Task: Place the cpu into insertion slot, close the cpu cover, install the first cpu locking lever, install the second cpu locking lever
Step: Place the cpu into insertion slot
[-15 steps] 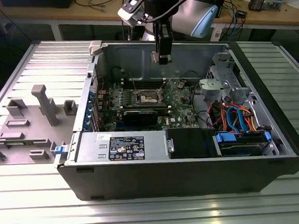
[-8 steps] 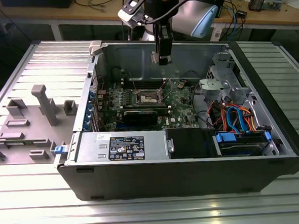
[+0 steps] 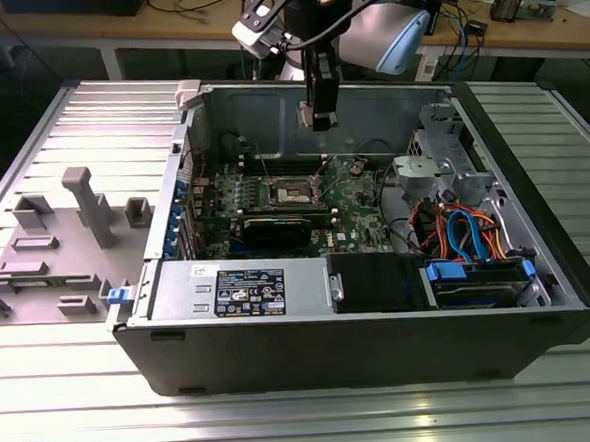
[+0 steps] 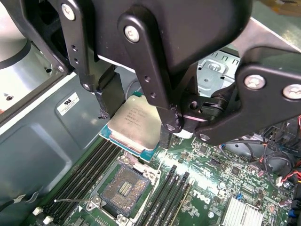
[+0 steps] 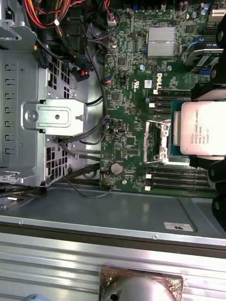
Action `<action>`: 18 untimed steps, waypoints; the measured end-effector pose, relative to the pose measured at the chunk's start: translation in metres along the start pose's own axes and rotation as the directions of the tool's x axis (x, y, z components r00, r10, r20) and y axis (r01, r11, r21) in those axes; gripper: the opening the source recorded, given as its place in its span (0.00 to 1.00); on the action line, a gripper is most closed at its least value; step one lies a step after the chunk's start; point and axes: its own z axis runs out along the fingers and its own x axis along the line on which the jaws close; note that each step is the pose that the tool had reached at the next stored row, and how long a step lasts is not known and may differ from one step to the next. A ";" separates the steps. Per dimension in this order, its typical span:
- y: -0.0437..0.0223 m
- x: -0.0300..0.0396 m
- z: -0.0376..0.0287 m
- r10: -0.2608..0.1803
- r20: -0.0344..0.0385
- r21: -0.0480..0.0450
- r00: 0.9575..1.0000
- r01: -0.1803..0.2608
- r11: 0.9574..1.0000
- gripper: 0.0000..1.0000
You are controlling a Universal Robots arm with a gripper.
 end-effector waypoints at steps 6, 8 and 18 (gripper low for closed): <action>-0.0007 0.0000 0.0002 0.000 0.000 0.000 1.000 0.000 1.000 0.54; -0.0012 0.0001 0.0003 0.000 0.000 0.000 1.000 0.000 1.000 0.54; -0.0018 0.0000 0.0027 0.000 0.000 0.000 1.000 0.000 1.000 0.54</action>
